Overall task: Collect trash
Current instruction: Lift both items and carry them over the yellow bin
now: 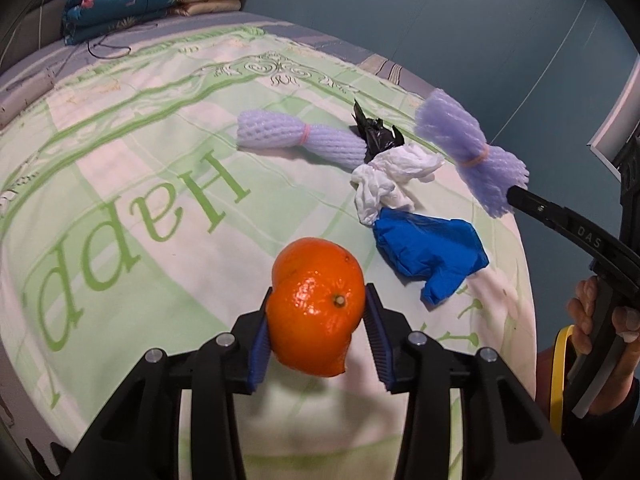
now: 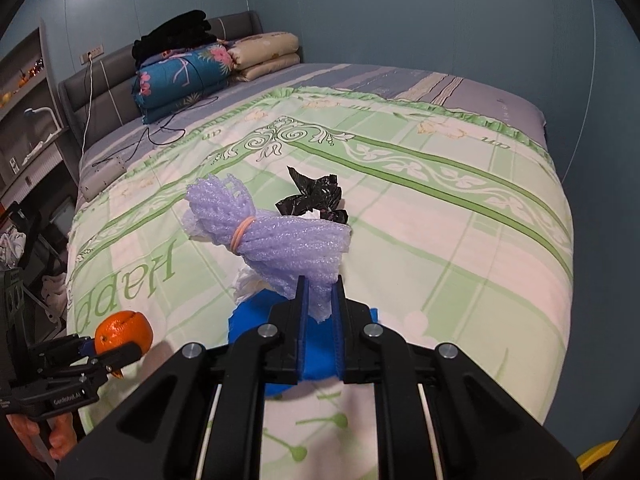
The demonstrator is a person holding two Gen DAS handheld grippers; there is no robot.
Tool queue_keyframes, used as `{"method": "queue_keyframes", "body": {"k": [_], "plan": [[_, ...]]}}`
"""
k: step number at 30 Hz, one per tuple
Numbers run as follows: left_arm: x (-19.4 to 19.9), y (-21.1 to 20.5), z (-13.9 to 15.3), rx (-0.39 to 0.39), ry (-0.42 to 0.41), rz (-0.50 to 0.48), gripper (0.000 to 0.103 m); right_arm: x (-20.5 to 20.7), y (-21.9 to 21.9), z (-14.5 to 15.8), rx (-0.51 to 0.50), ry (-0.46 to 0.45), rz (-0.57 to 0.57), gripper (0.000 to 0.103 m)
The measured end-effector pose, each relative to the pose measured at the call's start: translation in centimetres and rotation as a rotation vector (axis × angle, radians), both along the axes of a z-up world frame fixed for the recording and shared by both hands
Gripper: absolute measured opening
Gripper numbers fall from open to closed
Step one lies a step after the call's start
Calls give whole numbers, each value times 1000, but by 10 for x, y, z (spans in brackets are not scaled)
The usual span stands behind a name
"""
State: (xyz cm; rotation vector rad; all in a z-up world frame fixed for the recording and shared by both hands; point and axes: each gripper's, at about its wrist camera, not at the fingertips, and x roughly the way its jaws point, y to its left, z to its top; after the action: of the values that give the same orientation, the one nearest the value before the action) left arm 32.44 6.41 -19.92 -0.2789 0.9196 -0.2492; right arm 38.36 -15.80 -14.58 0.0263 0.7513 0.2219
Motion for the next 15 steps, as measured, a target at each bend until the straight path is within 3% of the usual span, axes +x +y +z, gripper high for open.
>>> {"method": "queue_keyframes", "body": {"k": [15], "plan": [[-57, -14, 41, 8, -109, -35, 39, -71, -38, 35, 63, -74, -30, 10]]}}
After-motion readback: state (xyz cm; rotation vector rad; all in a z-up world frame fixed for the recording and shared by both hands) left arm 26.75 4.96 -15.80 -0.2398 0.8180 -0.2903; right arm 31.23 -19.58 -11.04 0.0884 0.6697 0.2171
